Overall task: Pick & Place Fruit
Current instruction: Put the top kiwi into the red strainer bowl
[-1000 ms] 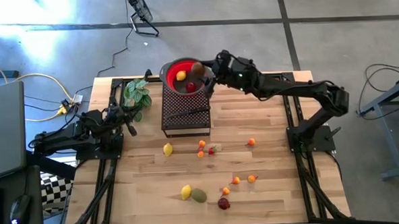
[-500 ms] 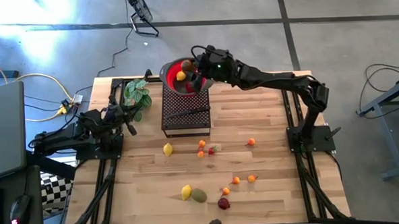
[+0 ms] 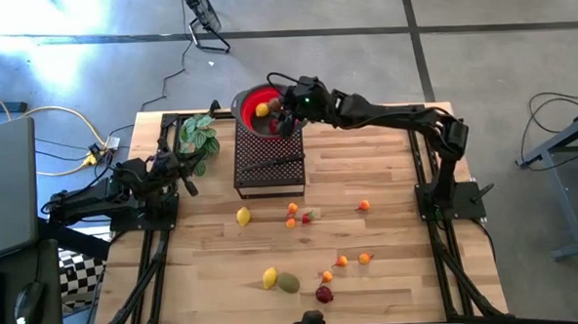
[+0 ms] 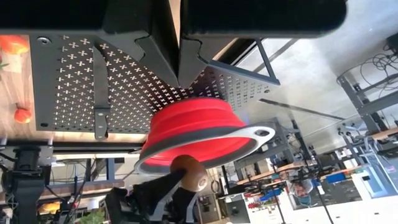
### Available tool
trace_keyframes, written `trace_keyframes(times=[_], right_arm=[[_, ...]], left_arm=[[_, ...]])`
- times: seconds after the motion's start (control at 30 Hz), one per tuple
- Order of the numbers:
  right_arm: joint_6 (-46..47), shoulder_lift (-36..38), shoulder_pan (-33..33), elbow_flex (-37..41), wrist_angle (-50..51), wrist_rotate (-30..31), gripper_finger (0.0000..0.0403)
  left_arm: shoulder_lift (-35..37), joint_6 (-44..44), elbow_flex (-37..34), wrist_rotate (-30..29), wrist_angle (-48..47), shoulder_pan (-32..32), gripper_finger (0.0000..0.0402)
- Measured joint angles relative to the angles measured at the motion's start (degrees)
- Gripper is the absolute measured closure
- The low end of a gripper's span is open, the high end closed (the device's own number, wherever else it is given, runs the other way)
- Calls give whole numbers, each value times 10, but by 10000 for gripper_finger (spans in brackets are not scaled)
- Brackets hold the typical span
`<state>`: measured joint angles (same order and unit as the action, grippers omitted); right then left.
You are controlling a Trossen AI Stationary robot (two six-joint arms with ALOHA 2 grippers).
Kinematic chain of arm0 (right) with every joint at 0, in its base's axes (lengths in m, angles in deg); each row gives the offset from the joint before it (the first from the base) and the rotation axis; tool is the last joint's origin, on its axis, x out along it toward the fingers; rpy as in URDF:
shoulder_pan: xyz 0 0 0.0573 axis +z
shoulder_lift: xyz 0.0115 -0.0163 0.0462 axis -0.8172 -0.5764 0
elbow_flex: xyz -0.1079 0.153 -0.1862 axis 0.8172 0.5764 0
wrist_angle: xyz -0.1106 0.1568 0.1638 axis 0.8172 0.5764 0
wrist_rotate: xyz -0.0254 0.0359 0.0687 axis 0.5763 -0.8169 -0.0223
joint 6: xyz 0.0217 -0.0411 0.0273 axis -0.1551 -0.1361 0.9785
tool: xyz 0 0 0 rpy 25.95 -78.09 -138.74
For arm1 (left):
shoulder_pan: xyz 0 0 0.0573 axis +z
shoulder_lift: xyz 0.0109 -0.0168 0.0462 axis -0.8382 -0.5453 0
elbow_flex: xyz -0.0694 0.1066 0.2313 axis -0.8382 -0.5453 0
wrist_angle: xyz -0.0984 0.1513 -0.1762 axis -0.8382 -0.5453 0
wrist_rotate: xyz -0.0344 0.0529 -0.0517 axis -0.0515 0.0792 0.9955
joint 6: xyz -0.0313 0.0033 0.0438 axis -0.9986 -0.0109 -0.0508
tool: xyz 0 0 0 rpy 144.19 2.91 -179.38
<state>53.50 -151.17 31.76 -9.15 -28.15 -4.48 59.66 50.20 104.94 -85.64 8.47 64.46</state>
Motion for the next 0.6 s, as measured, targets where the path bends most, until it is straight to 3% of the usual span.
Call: trace_keyframes(times=[0.37,0.6], right_arm=[[-20,-2,5,0,-4,1,158],[-38,0,18,0,-5,2,117]], left_arm=[[0,-1,0,2,-2,0,402],[0,-1,0,1,-2,0,402]])
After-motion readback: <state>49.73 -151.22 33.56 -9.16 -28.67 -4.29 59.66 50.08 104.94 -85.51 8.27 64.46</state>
